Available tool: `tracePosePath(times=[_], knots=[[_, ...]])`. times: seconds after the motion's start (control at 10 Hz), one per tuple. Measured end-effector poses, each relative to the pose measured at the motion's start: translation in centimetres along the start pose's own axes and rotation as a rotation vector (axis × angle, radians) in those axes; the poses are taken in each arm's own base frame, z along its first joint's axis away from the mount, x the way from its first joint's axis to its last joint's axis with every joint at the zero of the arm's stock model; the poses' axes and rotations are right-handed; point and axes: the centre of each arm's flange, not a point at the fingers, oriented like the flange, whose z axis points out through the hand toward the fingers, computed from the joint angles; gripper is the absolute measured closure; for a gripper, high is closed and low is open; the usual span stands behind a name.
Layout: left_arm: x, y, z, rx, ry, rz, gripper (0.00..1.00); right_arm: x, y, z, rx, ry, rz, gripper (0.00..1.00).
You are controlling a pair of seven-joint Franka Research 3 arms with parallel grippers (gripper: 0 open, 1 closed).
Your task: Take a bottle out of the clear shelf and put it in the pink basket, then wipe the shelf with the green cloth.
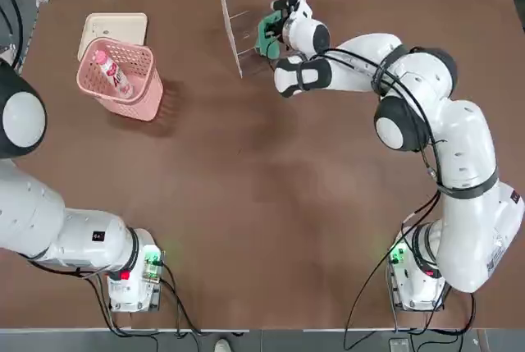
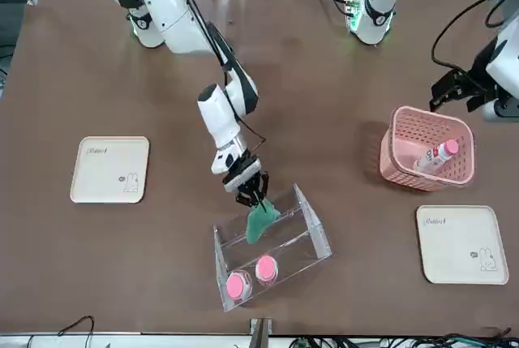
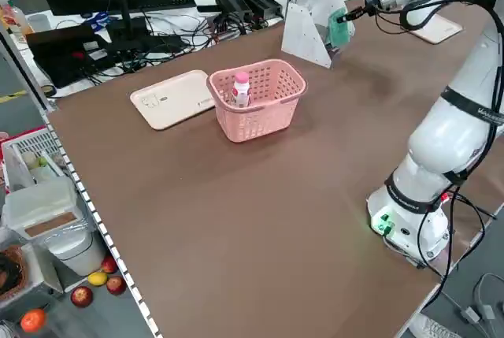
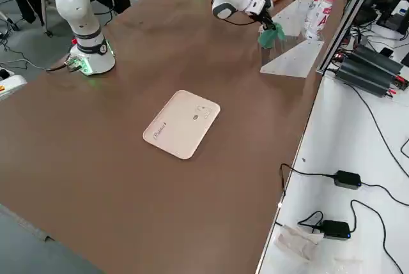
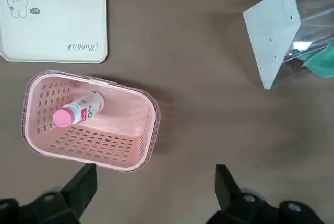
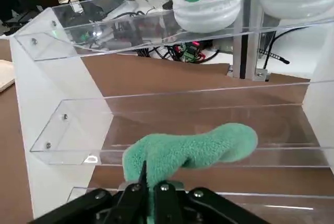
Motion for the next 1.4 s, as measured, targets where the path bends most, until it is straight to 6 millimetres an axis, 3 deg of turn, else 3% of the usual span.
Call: tracePosePath(times=[0.3,0.9,1.4], knots=[[0.0,0.0,0.0,0.0,0.0,0.0,0.0,-0.5,-0.9,-0.1,0.006,-0.005,0.041,0.96],[0.0,0.0,0.0,0.0,0.0,0.001,0.0,-3.5,-3.5,-0.2,0.023,-0.042,0.095,0.96],[0.0,0.0,0.0,0.0,0.0,0.0,0.0,-4.0,-4.5,-0.4,0.03,-0.044,0.11,0.96]])
